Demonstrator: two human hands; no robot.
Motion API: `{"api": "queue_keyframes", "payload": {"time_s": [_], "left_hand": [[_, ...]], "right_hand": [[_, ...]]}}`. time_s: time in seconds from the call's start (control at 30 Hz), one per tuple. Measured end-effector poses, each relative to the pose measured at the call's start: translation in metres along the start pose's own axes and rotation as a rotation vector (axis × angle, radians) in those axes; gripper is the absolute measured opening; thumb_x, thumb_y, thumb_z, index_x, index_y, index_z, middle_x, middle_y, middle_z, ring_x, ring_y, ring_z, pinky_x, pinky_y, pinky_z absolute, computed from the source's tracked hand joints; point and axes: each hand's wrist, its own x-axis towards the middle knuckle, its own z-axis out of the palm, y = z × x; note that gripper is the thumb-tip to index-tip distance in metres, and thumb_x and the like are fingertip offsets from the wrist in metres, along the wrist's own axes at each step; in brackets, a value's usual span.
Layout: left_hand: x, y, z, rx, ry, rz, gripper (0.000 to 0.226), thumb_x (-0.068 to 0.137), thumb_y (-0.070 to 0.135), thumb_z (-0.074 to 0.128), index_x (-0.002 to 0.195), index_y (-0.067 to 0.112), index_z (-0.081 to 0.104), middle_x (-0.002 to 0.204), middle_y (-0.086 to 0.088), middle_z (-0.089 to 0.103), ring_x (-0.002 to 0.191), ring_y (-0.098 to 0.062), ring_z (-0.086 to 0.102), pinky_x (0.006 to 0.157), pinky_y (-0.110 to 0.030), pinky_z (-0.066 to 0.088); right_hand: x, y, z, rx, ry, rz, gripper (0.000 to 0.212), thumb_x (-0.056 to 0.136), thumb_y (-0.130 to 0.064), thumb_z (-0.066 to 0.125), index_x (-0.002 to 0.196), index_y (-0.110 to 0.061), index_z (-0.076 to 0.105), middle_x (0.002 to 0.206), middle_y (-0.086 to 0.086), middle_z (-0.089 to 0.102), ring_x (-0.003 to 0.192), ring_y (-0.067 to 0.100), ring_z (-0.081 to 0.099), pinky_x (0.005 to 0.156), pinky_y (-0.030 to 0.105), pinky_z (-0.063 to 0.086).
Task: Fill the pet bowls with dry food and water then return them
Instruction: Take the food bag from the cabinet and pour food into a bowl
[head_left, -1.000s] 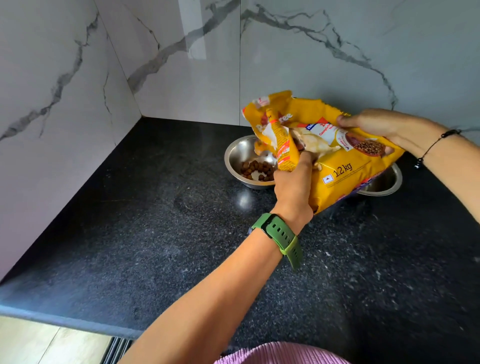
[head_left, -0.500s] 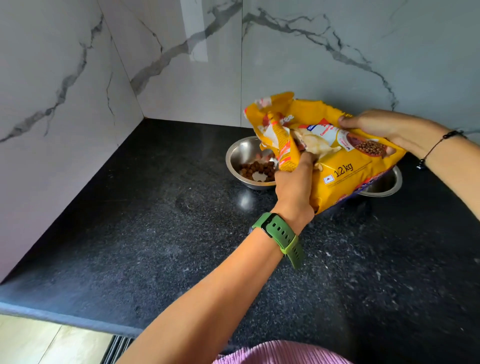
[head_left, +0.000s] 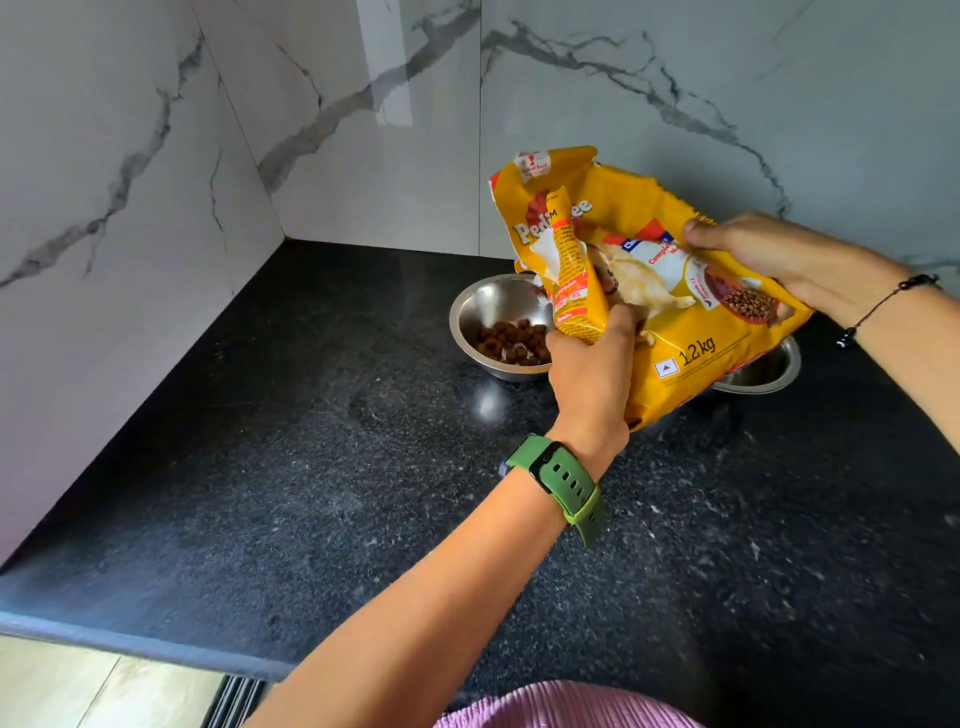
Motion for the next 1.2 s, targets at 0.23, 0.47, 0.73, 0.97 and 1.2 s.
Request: {"api": "queue_keyframes", "payload": {"time_s": [0.23,0.47,0.73,0.97,1.2], "left_hand": [[0.005,-0.007,-0.004,-0.001,-0.004,-0.138,0.086,0.044,0.051,0.072,0.121,0.019,0.052,0.114,-0.011,0.066,0.099,-0.034,0.067,0.085,-0.052,0.055],[0.008,-0.002,-0.003,-0.037,-0.027,-0.145,0.078,0.051,0.044,0.073,0.121,0.015,0.052,0.114,-0.014,0.066,0.097,-0.036,0.067,0.082,-0.055,0.056],[0.008,-0.004,-0.001,-0.042,-0.006,-0.074,0.074,0.056,0.043,0.070,0.123,0.018,0.051,0.114,-0.011,0.066,0.098,-0.033,0.067,0.085,-0.053,0.056],[0.003,-0.002,-0.005,-0.034,-0.012,-0.178,0.077,0.057,0.043,0.074,0.124,0.019,0.049,0.117,-0.012,0.065,0.100,-0.036,0.066,0.085,-0.055,0.055],[-0.003,-0.006,-0.003,0.006,0.038,-0.022,0.072,0.050,0.049,0.067,0.114,0.020,0.052,0.112,-0.009,0.064,0.100,-0.031,0.065,0.088,-0.050,0.055]], "right_hand": [[0.001,0.005,0.006,-0.085,0.006,0.040,0.043,0.091,-0.052,0.048,0.086,-0.012,0.065,0.063,0.011,0.062,0.050,0.024,0.057,0.050,0.024,0.044],[0.002,0.006,0.003,-0.031,-0.023,0.056,0.042,0.093,-0.050,0.046,0.090,-0.012,0.063,0.074,0.013,0.063,0.047,0.024,0.059,0.048,0.024,0.047],[0.001,0.000,0.000,-0.022,0.011,0.027,0.042,0.089,-0.054,0.050,0.085,-0.015,0.064,0.051,0.006,0.066,0.054,0.026,0.061,0.055,0.034,0.053],[0.003,0.006,0.004,-0.067,-0.007,0.045,0.043,0.091,-0.050,0.049,0.093,-0.010,0.065,0.056,0.007,0.066,0.046,0.022,0.059,0.054,0.028,0.049],[-0.006,0.002,0.004,0.011,0.005,-0.035,0.048,0.091,-0.052,0.049,0.097,-0.008,0.066,0.098,0.026,0.068,0.085,0.043,0.066,0.085,0.059,0.048]]}}
